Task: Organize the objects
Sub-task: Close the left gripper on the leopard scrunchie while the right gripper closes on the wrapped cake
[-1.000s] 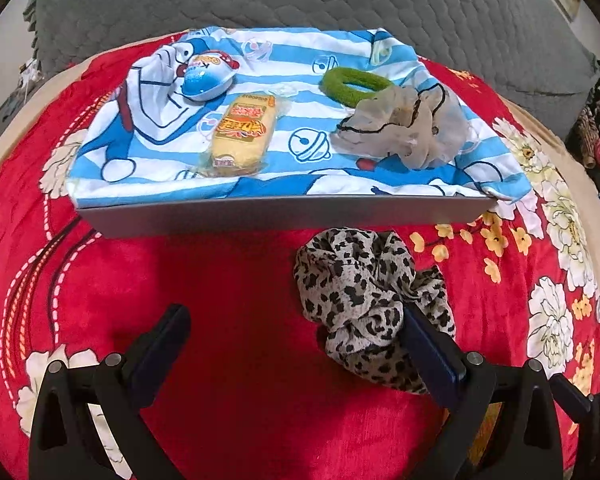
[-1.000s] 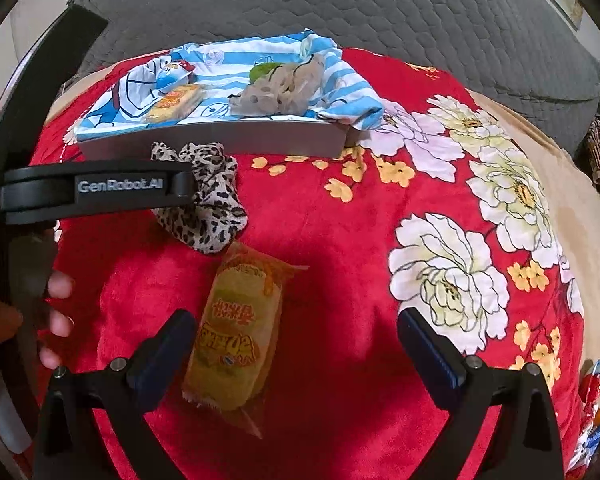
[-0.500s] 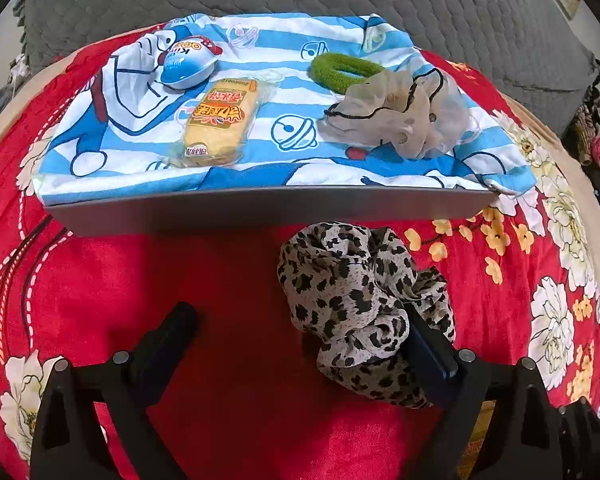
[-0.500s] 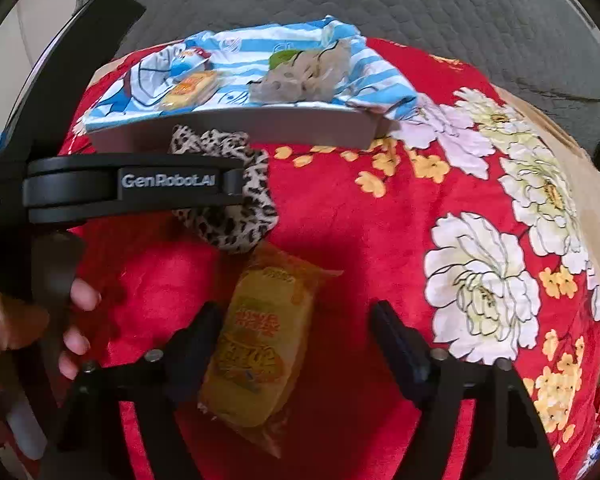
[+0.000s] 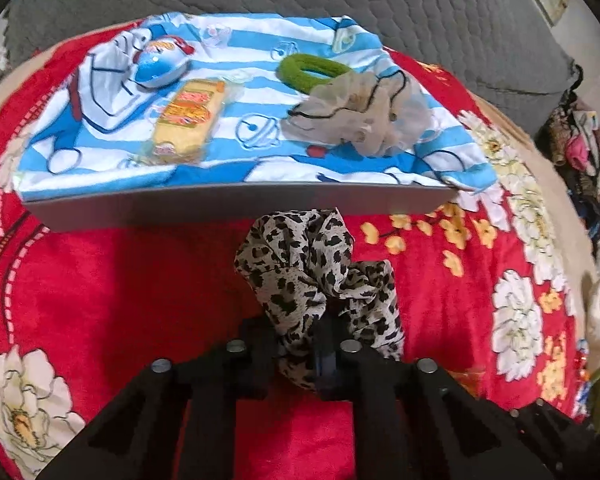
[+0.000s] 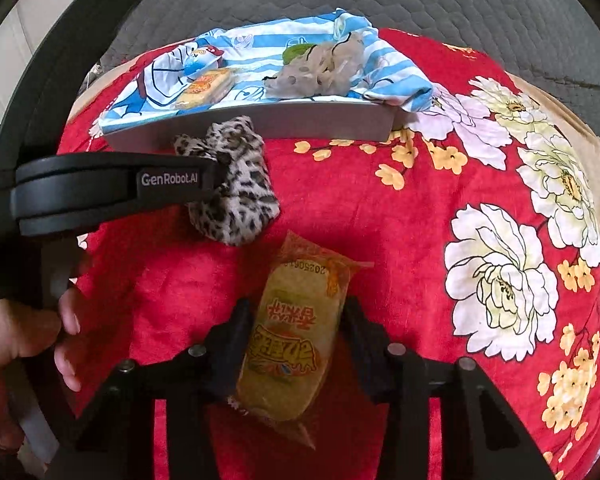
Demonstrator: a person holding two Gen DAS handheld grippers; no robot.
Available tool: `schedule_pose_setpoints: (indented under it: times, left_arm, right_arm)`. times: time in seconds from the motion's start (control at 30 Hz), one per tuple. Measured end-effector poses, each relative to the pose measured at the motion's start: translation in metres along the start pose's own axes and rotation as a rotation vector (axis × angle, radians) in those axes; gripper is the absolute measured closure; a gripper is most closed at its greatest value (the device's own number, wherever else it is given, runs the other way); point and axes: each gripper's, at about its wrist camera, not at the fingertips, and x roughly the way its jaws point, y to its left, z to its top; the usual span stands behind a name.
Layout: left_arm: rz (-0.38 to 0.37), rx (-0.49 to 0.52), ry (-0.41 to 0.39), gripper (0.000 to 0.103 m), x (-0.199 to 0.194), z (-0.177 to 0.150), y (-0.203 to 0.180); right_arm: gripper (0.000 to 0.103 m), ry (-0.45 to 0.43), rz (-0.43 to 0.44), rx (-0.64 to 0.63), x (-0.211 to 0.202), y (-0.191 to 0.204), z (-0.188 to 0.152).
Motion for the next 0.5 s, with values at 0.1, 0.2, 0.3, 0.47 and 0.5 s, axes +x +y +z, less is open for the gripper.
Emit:
schedule_pose_setpoints:
  times: [0.1, 0.2, 0.3, 0.47, 0.5]
  left_arm:
    - [-0.008, 0.011, -0.004, 0.093, -0.002, -0.003, -0.001]
    - [-0.010, 0.014, -0.001, 0.093, -0.003, -0.006, -0.001]
    - [0.000, 0.018, -0.010, 0.093, -0.008, -0.011, 0.000]
    - [0.020, 0.028, -0.015, 0.094, -0.016, -0.019, 0.002]
    - [0.023, 0.026, -0.018, 0.094, -0.018, -0.021, 0.003]
  right_arm:
    - [0.058, -0.001, 0.009, -0.004, -0.002, 0.001, 0.000]
    - [0.058, 0.002, 0.015, -0.008, -0.002, 0.003, -0.001]
    - [0.058, -0.001, 0.017, -0.006, -0.003, 0.002, 0.000]
    - [0.058, -0.014, 0.029, 0.006, -0.006, -0.001, 0.003]
    - [0.058, -0.019, 0.028, 0.003, -0.008, -0.001, 0.003]
